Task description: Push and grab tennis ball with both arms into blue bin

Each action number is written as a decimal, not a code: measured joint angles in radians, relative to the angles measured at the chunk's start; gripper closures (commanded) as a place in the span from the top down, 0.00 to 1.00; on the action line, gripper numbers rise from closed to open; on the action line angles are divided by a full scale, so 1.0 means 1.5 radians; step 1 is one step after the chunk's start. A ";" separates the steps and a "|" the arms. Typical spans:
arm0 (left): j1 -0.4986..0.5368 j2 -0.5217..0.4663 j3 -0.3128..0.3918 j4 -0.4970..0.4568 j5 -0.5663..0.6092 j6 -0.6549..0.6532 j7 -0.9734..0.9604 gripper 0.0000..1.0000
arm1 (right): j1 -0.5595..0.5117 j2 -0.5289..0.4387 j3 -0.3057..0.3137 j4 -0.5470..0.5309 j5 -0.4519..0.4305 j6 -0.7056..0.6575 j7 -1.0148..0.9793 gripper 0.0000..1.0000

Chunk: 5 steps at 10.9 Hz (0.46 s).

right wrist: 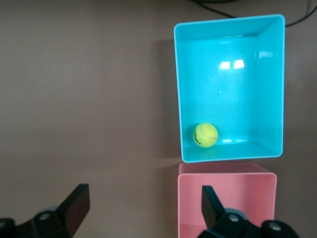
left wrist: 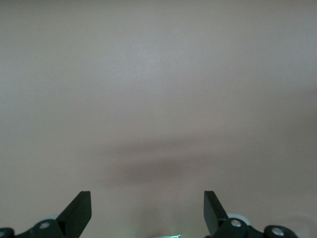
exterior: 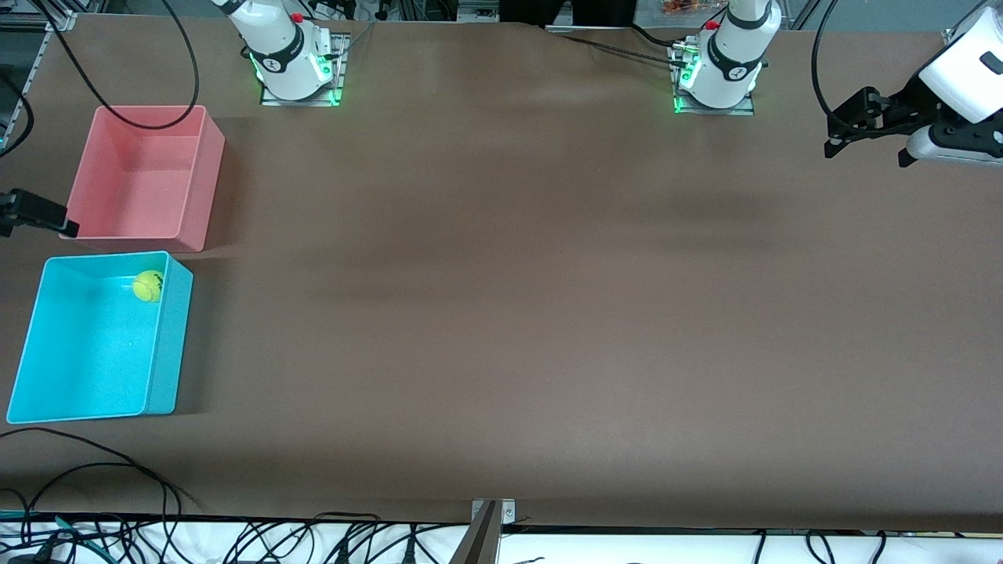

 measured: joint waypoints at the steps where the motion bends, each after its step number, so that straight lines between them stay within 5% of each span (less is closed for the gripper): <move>1: 0.000 0.000 0.000 0.000 0.000 0.000 0.000 1.00 | 0.007 -0.041 0.000 -0.047 0.000 0.034 0.017 1.00; 5: 0.000 0.000 0.001 0.000 0.000 0.000 0.000 1.00 | 0.057 -0.095 -0.009 -0.135 0.000 0.129 0.103 1.00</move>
